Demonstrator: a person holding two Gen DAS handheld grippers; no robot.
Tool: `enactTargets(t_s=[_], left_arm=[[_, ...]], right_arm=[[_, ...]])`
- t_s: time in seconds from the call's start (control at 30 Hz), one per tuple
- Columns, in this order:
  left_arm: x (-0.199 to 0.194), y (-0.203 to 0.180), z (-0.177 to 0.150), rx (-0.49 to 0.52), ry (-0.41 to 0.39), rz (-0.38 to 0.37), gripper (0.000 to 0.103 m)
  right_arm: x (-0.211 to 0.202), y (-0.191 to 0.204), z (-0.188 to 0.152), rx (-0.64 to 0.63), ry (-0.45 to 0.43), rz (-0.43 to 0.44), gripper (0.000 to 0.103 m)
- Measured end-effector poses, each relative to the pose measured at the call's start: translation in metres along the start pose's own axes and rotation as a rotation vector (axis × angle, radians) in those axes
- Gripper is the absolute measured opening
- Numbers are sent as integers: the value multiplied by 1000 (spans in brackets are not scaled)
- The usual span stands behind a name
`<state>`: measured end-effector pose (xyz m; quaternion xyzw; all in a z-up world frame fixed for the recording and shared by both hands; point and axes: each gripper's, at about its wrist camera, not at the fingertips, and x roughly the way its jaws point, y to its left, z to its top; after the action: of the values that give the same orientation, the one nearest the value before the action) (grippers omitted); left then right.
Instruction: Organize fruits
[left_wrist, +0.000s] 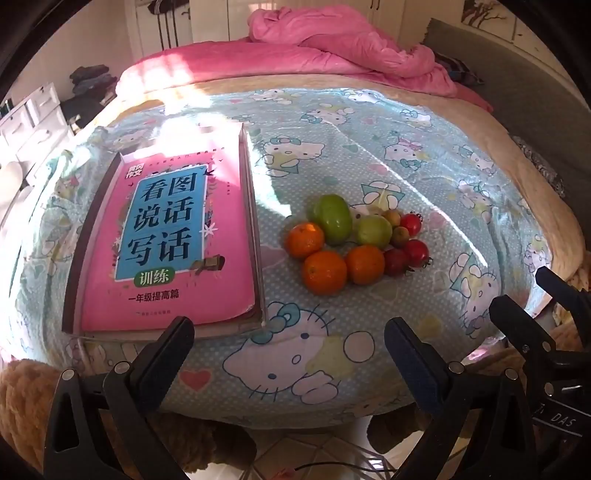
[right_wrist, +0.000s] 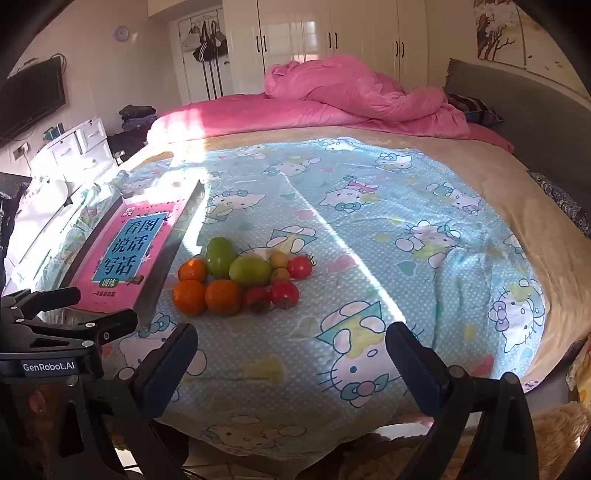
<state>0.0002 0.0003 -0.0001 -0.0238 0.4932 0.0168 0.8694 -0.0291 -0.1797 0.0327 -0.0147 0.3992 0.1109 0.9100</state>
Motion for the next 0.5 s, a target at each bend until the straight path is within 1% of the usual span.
enactTargets(t_s=[0.03, 0.1, 0.2, 0.4, 0.5], left_arm=[[0, -1, 0, 6, -6, 9, 103], [0, -1, 0, 4, -14, -1, 103], [-3, -8, 1, 3, -18, -1, 103], [-2, -3, 2, 10, -33, -33, 103], [-4, -4, 2, 16, -39, -36, 103]], right_arm=[[0, 0, 0, 1, -5, -1, 103], [-1, 0, -3, 1, -16, -14, 103], [5, -2, 1, 9, 18, -13, 103], [5, 1, 1, 1, -11, -1, 103], [7, 2, 1, -3, -15, -1, 103]])
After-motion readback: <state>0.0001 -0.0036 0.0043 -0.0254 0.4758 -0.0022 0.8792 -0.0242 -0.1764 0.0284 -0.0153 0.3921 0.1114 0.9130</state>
